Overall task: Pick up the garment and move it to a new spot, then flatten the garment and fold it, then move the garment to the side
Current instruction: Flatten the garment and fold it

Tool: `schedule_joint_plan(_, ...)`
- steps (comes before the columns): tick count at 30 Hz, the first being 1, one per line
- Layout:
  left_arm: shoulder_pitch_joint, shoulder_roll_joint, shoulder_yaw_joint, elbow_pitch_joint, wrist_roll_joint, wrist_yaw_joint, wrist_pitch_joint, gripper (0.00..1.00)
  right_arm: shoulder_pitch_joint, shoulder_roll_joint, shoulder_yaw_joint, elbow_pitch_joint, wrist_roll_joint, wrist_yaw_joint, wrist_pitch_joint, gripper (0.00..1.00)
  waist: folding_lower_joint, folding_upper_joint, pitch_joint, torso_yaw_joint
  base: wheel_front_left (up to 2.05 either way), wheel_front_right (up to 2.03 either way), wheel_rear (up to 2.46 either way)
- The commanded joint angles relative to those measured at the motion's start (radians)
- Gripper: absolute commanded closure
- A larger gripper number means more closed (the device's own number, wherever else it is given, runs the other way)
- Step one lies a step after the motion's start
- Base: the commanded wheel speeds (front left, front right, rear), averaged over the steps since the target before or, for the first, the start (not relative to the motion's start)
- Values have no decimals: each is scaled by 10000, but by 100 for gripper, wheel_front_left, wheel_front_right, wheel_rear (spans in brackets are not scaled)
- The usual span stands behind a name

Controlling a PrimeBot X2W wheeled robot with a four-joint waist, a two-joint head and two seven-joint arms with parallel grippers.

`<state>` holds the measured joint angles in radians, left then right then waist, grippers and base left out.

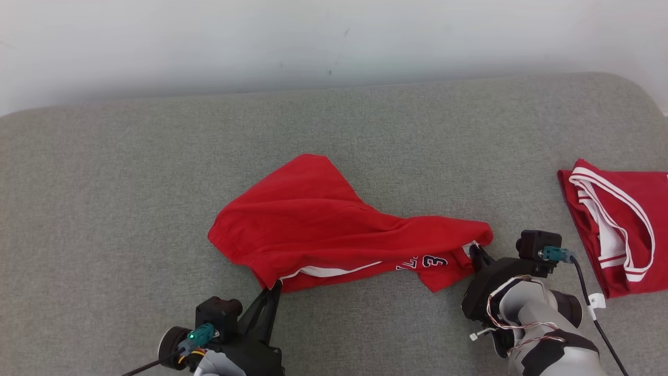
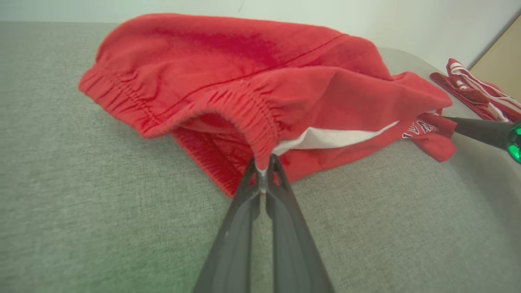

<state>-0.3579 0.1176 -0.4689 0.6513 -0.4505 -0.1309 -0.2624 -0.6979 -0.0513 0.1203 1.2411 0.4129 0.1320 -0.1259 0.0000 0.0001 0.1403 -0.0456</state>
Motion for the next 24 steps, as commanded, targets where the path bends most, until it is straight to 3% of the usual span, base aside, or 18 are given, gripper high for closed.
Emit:
schedule_joint_plan(1,-121,20,80,-83,-122,8,-30,100,7,13,48,154,131,-30,-172,100,0,-1,-47,10,0,0,0)
schedule_joint_plan(7,-215,-6,165,-550,-295,8,-30,100,-186,11,309,43,604,-29,-524,100,0,-1,-200,-12,0,0,0)
schedule_joint_plan(15,-458,394,174,-2048,-1654,8,27,100,-330,5,815,-1489,1330,-30,-114,100,0,-1,-720,-75,0,0,0)
schedule_joint_plan(24,-1793,1287,13,-3743,-4212,8,1938,100,-500,-611,943,-4960,1586,-29,2216,100,0,-1,-1010,-160,0,0,0)
